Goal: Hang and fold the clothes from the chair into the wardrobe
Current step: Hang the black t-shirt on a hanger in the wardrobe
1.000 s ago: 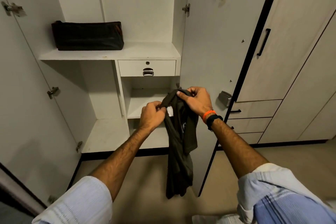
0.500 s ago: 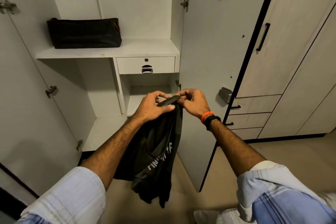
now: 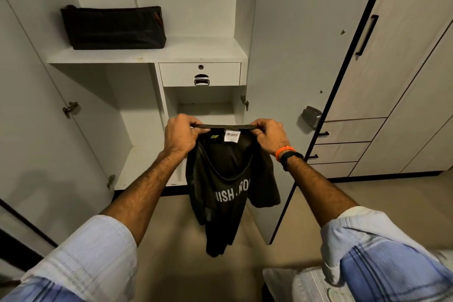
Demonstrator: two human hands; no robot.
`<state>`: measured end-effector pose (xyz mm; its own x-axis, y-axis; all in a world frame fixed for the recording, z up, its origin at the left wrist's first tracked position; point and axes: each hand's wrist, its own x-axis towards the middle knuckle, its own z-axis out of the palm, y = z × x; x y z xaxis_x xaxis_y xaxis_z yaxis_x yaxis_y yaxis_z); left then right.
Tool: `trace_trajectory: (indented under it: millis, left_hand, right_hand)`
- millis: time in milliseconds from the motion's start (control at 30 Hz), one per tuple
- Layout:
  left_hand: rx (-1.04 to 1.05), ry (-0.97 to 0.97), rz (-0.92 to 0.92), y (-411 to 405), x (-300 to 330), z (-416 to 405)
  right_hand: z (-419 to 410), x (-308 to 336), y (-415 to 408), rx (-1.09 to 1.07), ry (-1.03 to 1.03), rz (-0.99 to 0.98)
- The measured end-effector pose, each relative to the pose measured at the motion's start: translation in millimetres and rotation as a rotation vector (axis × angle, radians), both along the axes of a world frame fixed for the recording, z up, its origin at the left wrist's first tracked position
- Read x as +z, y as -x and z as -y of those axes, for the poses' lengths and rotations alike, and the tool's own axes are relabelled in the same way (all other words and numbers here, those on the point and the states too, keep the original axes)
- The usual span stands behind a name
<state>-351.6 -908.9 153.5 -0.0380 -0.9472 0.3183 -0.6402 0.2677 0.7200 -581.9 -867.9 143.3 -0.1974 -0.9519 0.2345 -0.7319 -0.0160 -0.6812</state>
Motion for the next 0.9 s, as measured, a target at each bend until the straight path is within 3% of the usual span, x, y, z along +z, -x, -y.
trace_trajectory:
  millis: [133, 200, 367, 567, 800, 900]
  left_hand:
    - [0.102, 0.049, 0.024, 2.8, -5.4, -0.9]
    - [0.096, -0.024, -0.017, 5.0, -8.8, 0.6]
    - [-0.096, -0.252, -0.067, -0.7, -17.2, 5.3]
    - [-0.423, -0.549, 0.045, -4.2, -35.8, 5.7]
    - [-0.318, -0.614, -0.306, 25.7, -82.3, -7.6]
    - [-0.333, -0.665, -0.337, 54.6, -103.0, -22.5]
  right_hand:
    - [4.3, -7.8, -6.4, -0.041, 0.009, -0.021]
    - [6.7, -8.3, -11.8, -0.048, 0.011, 0.021]
    - [11.5, -13.0, -21.4, -0.068, 0.002, 0.157]
    - [3.4, -37.7, -26.4, -0.102, -0.082, 0.151]
    - [-43.5, -78.5, -16.4, -0.253, -0.181, 0.27]
    - [-75.8, -99.8, -1.4, -0.305, -0.225, 0.343]
